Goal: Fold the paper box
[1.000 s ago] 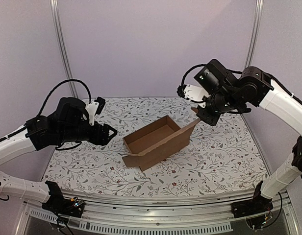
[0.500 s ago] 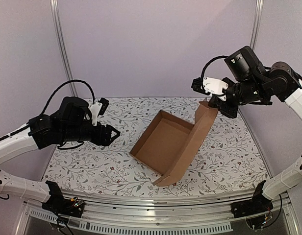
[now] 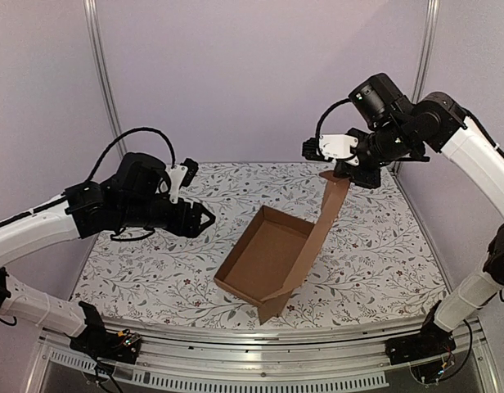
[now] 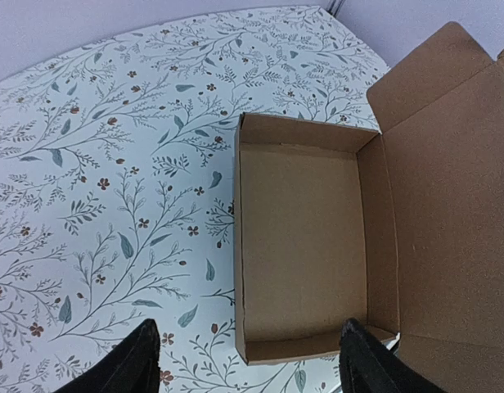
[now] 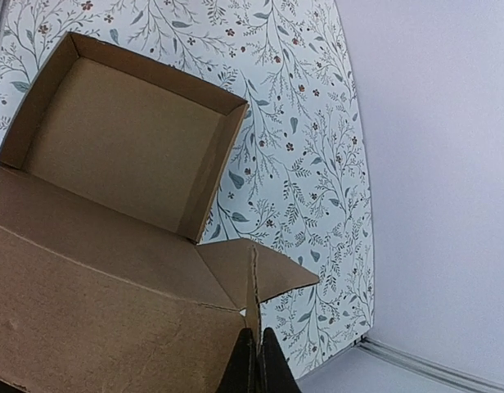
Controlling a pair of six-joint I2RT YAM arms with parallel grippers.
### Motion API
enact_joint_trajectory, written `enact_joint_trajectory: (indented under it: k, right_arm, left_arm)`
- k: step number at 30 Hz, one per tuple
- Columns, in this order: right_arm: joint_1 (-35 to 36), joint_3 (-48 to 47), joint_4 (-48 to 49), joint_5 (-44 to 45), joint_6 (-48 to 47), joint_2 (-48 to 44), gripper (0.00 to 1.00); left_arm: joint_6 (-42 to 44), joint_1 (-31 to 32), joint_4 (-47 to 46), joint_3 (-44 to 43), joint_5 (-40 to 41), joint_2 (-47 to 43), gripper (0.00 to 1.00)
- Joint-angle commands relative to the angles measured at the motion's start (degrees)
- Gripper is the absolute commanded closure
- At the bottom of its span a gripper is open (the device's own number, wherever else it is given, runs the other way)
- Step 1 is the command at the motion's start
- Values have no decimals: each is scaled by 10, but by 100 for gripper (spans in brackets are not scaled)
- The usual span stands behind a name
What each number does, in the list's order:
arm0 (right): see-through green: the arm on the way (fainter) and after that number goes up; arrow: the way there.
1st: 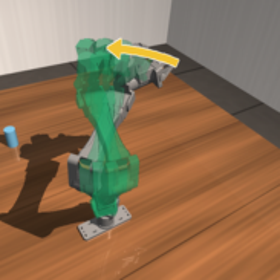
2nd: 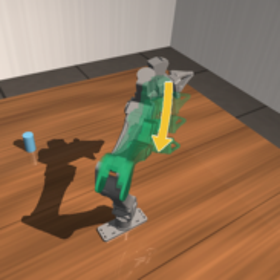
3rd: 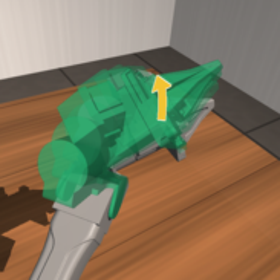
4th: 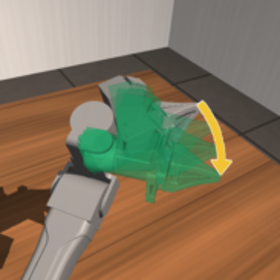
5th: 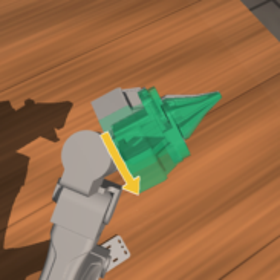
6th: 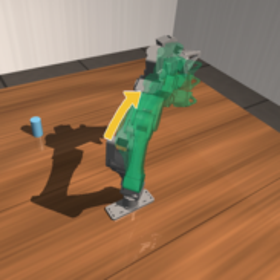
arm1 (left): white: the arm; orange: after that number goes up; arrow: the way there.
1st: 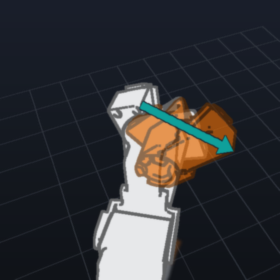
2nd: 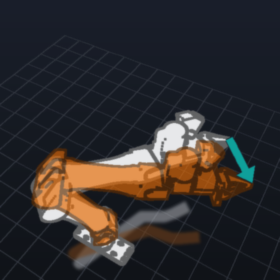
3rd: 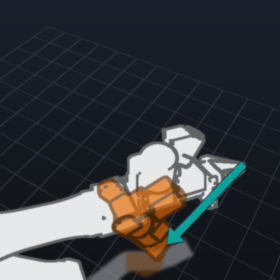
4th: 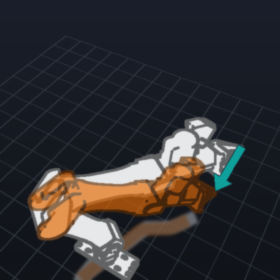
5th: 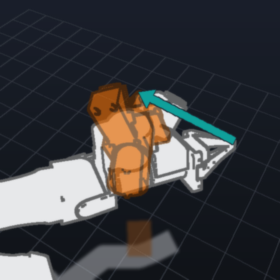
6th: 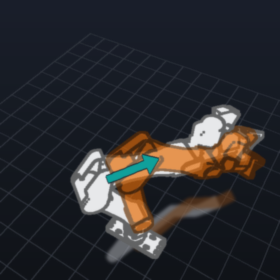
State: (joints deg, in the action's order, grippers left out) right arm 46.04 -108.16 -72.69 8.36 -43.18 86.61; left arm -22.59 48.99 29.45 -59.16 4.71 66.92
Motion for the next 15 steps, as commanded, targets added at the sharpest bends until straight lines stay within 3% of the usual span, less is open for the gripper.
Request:
enact_joint_trajectory:
  k: [1,15]
  right_arm:
    - [-4,-28,40,21,-70,54,100]
    - [-3,-72,117,-56,-161,148,100]
  left_arm:
    - [0,5,-21,5,-6,11,26]
    - [-5,-13,-63,46,9,68,25]
